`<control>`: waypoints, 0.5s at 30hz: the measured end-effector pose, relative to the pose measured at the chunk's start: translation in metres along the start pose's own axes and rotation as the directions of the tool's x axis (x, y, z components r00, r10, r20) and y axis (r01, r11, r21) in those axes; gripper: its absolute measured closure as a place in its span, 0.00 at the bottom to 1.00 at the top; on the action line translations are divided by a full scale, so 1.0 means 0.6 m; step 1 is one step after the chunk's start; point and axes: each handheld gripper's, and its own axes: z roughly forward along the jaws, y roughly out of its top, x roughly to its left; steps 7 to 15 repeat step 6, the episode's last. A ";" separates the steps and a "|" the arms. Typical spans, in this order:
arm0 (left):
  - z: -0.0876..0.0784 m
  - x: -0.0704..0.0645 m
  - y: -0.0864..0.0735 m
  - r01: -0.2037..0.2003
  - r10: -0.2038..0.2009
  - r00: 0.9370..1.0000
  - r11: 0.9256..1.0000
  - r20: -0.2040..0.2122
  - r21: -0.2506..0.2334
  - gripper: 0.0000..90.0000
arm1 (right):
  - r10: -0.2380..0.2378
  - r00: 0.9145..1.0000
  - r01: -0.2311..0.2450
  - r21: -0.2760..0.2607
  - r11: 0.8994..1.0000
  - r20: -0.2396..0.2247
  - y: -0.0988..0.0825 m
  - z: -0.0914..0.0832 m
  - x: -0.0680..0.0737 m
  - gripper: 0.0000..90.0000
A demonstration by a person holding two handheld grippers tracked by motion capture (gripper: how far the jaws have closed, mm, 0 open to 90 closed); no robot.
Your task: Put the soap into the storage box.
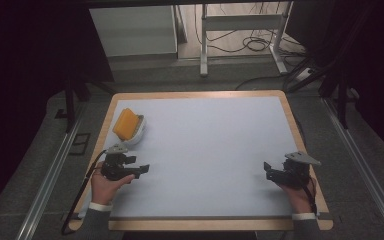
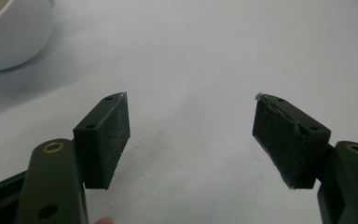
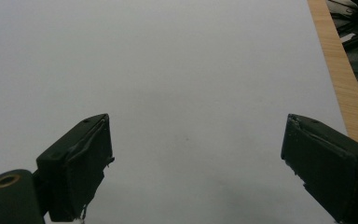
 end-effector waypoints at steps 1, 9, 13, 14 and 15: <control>0.000 0.000 0.000 0.000 0.000 1.000 1.000 0.000 0.000 0.31 | 0.000 1.000 0.000 0.000 1.000 0.000 0.000 0.000 0.000 0.09; -0.001 0.000 0.000 -0.002 0.002 1.000 1.000 0.000 0.000 0.30 | -0.001 1.000 0.001 -0.002 1.000 0.000 0.000 -0.001 -0.001 0.09; -0.001 0.000 0.000 -0.002 0.002 1.000 1.000 0.000 0.000 0.30 | -0.001 1.000 0.001 -0.002 1.000 0.000 0.000 -0.001 -0.001 0.09; -0.001 0.000 0.000 -0.002 0.002 1.000 1.000 0.000 0.000 0.30 | -0.001 1.000 0.001 -0.002 1.000 0.000 0.000 -0.001 -0.001 0.09; -0.001 0.000 0.000 -0.002 0.002 1.000 1.000 0.000 0.000 0.30 | -0.001 1.000 0.001 -0.002 1.000 0.000 0.000 -0.001 -0.001 0.09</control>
